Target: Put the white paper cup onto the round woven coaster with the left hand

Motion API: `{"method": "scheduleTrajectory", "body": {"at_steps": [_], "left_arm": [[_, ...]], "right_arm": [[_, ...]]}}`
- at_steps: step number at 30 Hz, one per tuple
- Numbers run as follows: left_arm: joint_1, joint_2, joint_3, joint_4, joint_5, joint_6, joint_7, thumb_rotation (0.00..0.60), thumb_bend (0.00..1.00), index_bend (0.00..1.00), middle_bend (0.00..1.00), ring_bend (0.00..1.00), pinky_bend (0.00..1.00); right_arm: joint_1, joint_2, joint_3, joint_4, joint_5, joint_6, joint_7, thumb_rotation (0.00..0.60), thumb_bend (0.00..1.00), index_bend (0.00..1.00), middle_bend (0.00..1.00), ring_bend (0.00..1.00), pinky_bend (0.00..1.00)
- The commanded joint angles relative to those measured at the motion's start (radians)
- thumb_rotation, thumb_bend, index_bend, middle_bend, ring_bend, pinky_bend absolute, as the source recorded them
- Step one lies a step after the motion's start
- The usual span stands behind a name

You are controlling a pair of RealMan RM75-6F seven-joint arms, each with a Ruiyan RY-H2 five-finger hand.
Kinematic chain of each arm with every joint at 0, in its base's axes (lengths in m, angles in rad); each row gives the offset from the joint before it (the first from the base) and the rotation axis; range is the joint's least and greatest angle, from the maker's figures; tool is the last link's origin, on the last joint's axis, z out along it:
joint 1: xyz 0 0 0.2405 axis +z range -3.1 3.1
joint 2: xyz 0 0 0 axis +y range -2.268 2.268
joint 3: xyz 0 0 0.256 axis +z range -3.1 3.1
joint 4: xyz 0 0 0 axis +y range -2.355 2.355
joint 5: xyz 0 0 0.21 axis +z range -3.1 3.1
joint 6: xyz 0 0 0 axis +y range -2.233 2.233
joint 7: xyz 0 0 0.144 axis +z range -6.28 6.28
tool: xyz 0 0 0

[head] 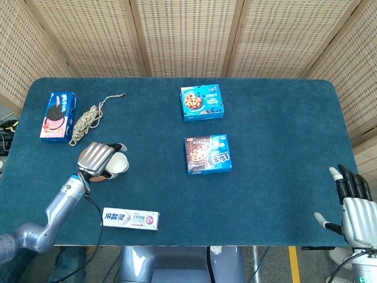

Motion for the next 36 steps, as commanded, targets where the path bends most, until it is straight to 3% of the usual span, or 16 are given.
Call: {"method": "scheduleTrajectory", "body": {"at_steps": [1,10,16,27,36], "left_arm": [[0.022,0.042,0.003,0.054,-0.024,-0.030,-0.090,0.600,0.01,0.32,0.44,0.54,0.54],[0.047,0.004,0.046,0.246,-0.027,-0.115,-0.258,0.600,0.03,0.33,0.45,0.54,0.54],[0.049,-0.034,0.060,0.350,0.031,-0.139,-0.392,0.600,0.03,0.33,0.45,0.54,0.54],[0.037,-0.069,0.051,0.423,0.088,-0.113,-0.507,0.600,0.03,0.33,0.45,0.53,0.54],[0.024,-0.062,0.042,0.422,0.084,-0.116,-0.500,0.600,0.03,0.33,0.44,0.52,0.54]], "right_arm": [[0.000,-0.004,-0.001,-0.001,0.000,0.000,-0.007,0.600,0.00,0.04,0.00,0.00,0.00],[0.006,-0.014,-0.002,0.000,0.009,-0.009,-0.024,0.600,0.00,0.04,0.00,0.00,0.00],[0.010,-0.021,-0.003,0.001,0.013,-0.014,-0.037,0.600,0.00,0.04,0.00,0.00,0.00],[0.011,-0.028,-0.005,0.000,0.017,-0.013,-0.052,0.600,0.00,0.04,0.00,0.00,0.00],[0.013,-0.028,-0.005,0.003,0.020,-0.016,-0.050,0.600,0.00,0.04,0.00,0.00,0.00]]}}
